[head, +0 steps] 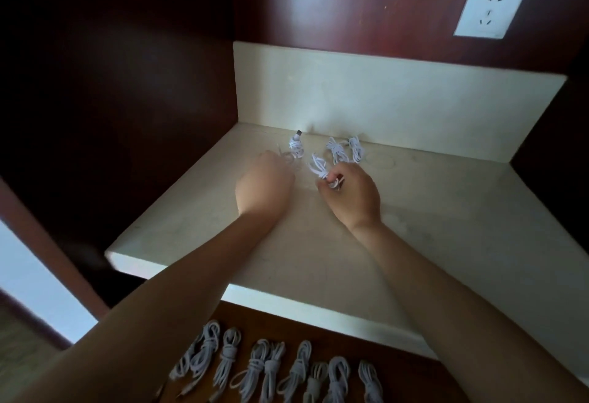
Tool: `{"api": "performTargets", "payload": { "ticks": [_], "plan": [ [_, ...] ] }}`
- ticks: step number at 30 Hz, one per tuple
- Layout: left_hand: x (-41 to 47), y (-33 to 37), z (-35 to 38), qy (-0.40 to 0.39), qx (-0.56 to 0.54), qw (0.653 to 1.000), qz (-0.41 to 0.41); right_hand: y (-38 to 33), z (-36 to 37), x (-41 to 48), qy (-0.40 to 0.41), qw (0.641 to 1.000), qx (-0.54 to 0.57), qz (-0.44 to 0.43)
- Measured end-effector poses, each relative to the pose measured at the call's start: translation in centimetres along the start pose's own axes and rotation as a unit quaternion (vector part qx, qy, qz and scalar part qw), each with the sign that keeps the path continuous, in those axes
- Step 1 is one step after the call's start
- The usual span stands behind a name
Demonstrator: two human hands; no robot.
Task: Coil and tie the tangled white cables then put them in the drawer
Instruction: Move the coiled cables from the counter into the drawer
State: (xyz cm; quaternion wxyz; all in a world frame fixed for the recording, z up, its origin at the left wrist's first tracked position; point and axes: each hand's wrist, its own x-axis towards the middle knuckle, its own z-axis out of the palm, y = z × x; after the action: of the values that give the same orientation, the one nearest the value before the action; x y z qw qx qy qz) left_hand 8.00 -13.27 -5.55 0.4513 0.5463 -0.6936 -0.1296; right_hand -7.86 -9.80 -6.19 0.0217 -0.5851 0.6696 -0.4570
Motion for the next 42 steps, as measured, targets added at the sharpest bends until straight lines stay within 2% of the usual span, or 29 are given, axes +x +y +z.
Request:
{"api": "performTargets", "payload": {
  "ticks": [5, 8, 14, 18, 24, 34, 39, 42],
  "plan": [
    [-4.3, 1.1, -2.5, -0.028, -0.093, 0.995, -0.035, -1.5, -2.9, -4.8, 0.029, 0.997, 0.035, 0.066],
    [-7.2, 1.8, -4.0, -0.045, -0.148, 0.987, -0.046, -2.0, -5.3, -8.3, 0.051, 0.994, 0.061, 0.074],
    [-13.6, 3.2, -5.6, -0.082, -0.264, 0.96, 0.043, -2.8, -9.7, -15.5, 0.104, 0.992, 0.062, 0.04],
    [-17.8, 3.9, -6.4, -0.107, -0.25, 0.959, 0.08, -2.6, -11.6, -20.2, 0.123, 0.992, 0.035, -0.01],
    [-22.5, 3.3, -7.1, -0.142, -0.215, 0.96, 0.113, -1.8, -13.5, -26.1, 0.12, 0.992, -0.031, -0.032],
    [-26.7, 2.4, -7.8, -0.182, -0.171, 0.962, 0.112, -1.1, -14.6, -30.6, 0.059, 0.991, -0.1, 0.063],
    [-28.2, 2.3, -7.9, -0.235, -0.118, 0.958, 0.116, -1.5, -14.7, -31.8, 0.005, 0.985, -0.13, 0.111],
    [-29.1, 2.1, -7.6, -0.283, -0.116, 0.948, 0.088, -1.9, -14.8, -32.7, -0.011, 0.983, -0.134, 0.129]
  ]
}}
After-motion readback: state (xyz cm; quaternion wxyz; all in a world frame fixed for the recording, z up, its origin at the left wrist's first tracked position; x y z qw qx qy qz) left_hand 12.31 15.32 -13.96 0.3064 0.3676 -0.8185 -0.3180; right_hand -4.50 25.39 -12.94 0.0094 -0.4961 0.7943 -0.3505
